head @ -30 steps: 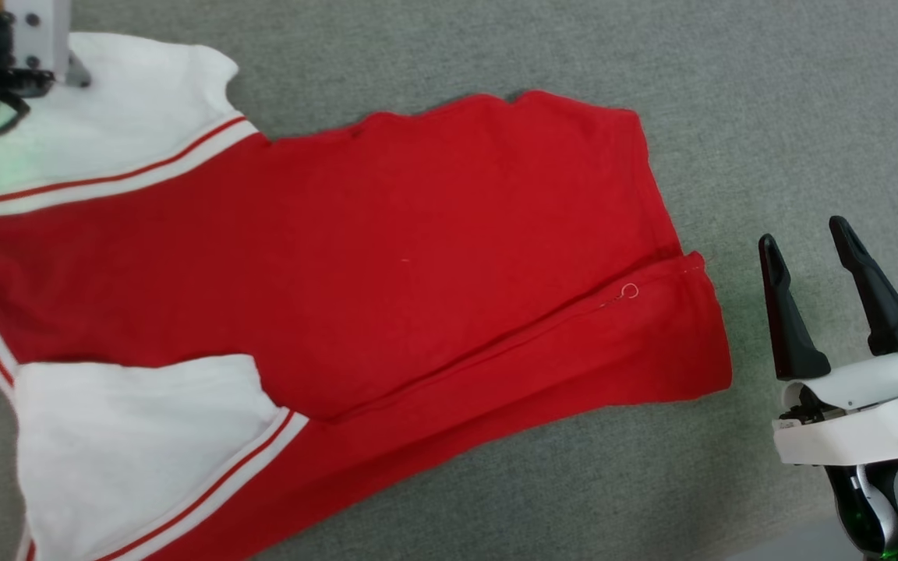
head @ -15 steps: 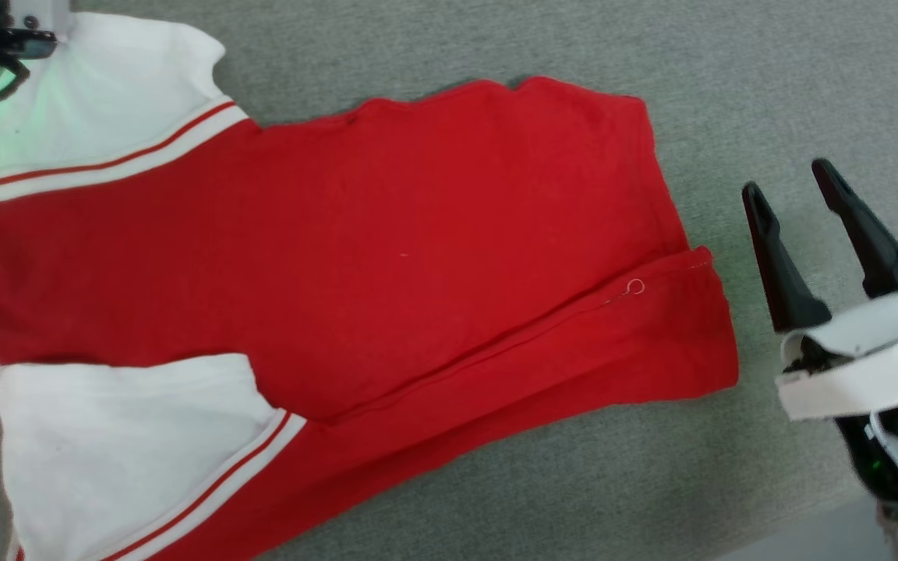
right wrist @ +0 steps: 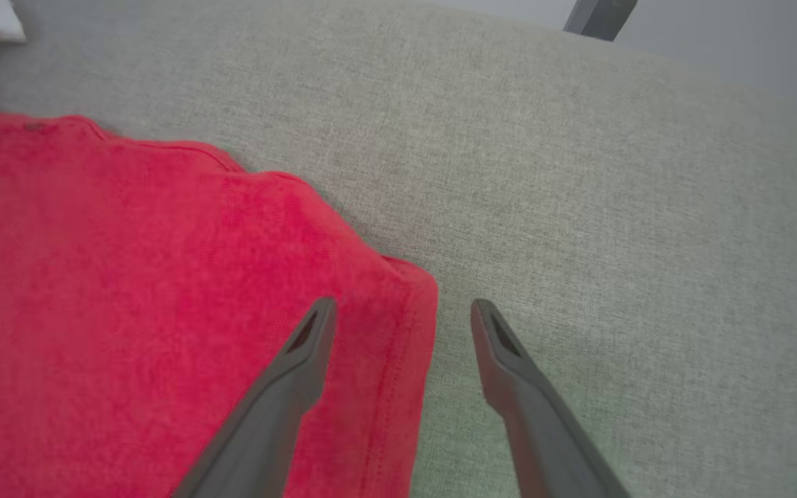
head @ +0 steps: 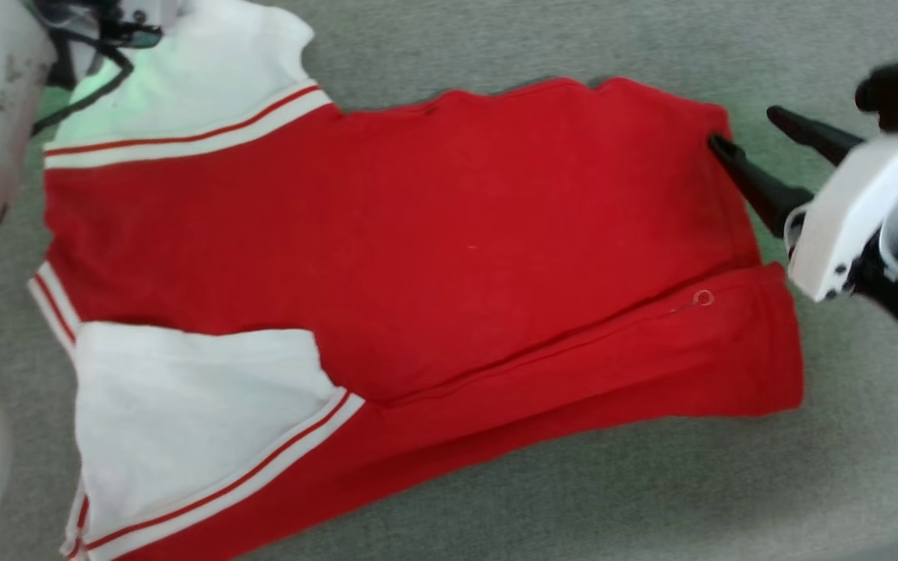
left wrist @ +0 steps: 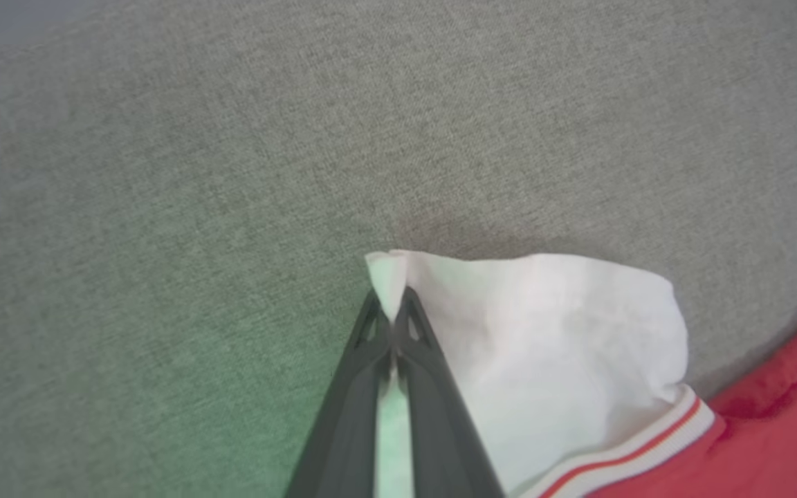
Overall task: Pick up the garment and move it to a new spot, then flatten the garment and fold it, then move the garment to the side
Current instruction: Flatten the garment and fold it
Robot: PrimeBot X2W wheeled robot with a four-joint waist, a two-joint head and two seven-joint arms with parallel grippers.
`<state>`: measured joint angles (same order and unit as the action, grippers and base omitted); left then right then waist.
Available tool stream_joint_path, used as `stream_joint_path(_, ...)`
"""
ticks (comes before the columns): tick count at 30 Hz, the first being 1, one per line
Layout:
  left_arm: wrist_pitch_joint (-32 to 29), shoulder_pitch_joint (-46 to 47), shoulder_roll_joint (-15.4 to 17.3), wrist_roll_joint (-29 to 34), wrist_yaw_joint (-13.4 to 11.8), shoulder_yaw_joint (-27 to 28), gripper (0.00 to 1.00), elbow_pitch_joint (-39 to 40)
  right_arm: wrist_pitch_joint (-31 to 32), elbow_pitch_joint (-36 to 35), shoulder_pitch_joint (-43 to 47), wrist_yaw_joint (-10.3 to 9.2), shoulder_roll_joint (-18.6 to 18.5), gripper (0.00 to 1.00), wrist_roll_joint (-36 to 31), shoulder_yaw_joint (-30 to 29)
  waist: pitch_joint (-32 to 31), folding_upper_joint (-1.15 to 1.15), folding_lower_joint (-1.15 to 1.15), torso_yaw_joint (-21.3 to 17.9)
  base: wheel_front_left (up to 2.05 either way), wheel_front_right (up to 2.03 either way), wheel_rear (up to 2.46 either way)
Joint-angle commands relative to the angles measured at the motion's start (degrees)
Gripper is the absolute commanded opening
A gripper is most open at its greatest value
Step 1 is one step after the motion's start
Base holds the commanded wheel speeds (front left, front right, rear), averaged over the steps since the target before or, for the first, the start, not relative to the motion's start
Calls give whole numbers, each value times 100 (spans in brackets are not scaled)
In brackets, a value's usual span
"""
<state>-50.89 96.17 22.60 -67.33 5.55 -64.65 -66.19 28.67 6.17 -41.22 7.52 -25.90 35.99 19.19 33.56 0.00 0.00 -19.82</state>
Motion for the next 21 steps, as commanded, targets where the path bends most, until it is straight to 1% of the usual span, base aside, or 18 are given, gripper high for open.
stream_joint_path(1, 10, 15, -47, -20, 20, 6, 0, -29, 130, 78, -135, -7, -8, 100, 93, 65, 10, 0, 0, 127, 0, 0, 0)
stream_joint_path(9, 150, 128, -277, -38, 102, 6, 0, -108, 1205, 1094, -1013, -7, 200, 100, 439, 356, 61, 0, 0, 301, 0, 0, 0)
stream_joint_path(18, 248, 191, -369, -67, 155, -11, 0, -220, 2206, 2262, -1503, -7, 546, 100, 577, 454, 98, 0, 0, 353, 0, 0, 0)
stream_joint_path(19, 251, 191, -370, -66, 161, -12, 0, -228, 2308, 2360, -1555, -7, 575, 60, 579, 478, 95, 0, 0, 359, 0, 0, 0)
stream_joint_path(20, 263, 194, -369, -68, 169, -15, 0, -237, 2364, 2424, -1594, -7, 601, 0, 576, 498, 92, 0, 0, 365, 0, 0, 0)
stream_joint_path(21, 277, 197, -370, -73, 175, -18, 0, -243, 2374, 2473, -1634, -7, 617, 0, 581, 493, 88, 0, 0, 374, 0, 0, 0)
